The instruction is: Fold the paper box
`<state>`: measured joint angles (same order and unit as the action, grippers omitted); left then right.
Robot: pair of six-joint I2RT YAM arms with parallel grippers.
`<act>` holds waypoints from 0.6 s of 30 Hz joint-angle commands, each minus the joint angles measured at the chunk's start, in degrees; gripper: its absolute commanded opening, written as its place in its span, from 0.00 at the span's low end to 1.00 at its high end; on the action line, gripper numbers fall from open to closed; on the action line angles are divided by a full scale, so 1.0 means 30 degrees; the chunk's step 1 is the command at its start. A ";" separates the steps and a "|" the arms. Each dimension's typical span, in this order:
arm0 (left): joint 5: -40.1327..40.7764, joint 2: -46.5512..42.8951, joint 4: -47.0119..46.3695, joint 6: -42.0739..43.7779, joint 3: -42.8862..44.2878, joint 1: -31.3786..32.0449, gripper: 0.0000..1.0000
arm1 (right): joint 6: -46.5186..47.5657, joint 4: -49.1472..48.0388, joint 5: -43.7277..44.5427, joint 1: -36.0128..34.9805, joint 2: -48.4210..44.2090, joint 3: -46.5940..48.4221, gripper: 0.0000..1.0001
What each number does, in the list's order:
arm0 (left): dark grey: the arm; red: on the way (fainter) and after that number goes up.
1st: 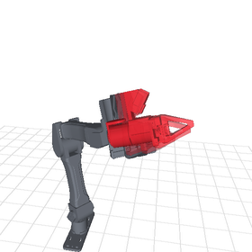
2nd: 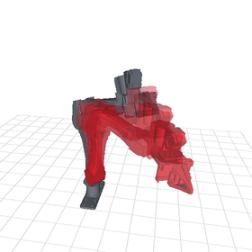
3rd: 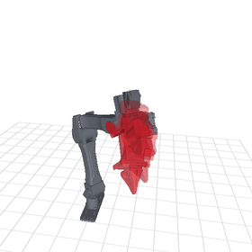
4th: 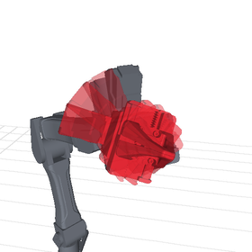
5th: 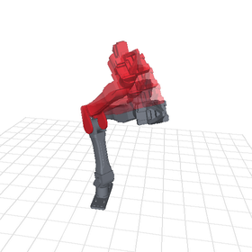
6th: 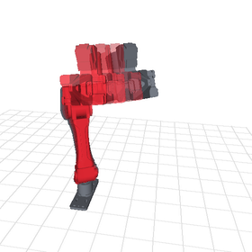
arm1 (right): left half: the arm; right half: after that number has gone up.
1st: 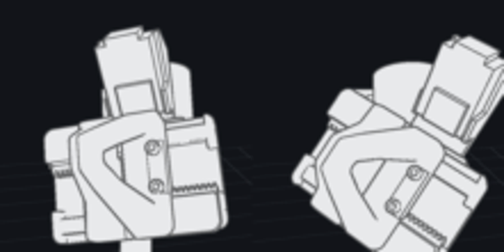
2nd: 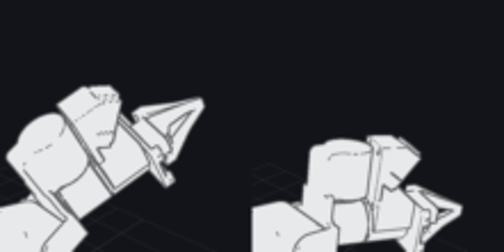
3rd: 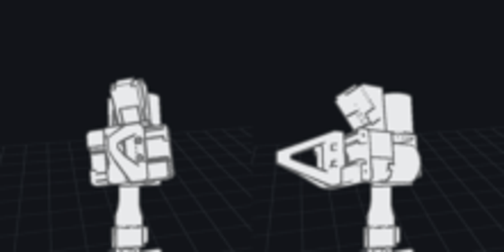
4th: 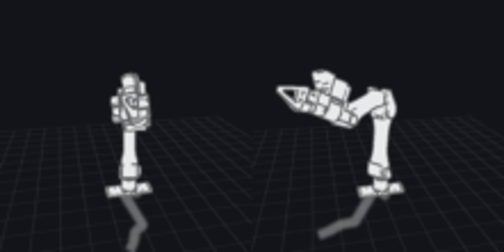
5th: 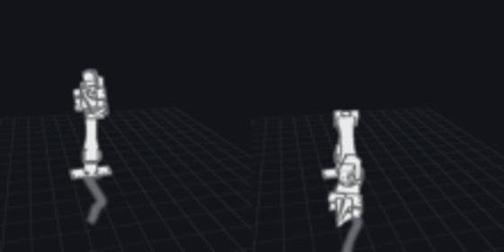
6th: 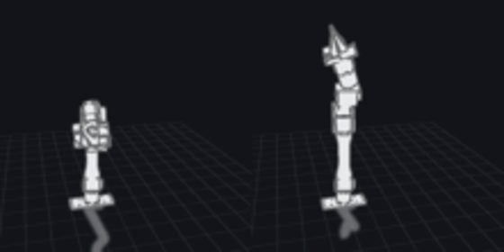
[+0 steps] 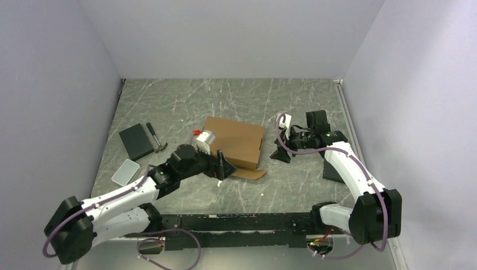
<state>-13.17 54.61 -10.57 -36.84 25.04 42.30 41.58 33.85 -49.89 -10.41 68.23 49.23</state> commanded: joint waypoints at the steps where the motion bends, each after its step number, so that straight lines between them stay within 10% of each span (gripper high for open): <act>1: 0.3911 0.1173 0.1543 0.3060 0.2277 0.4031 0.97 | 0.0276 -0.0174 -0.0693 0.0198 -0.0243 0.0642 0.71; 7: 0.7749 0.3279 0.0249 0.5525 0.2905 0.7723 0.96 | 0.0326 -0.0091 -0.0586 0.0278 0.0015 0.0709 0.71; 18: 0.7934 0.3933 -0.4685 0.4891 0.0748 0.8194 0.97 | 0.0231 -0.0094 -0.0509 0.0308 0.0072 0.0731 0.71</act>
<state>8.25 66.65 -16.38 -21.78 29.17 66.52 41.56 33.89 -49.87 -9.80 68.49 49.21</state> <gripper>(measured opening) 0.970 0.707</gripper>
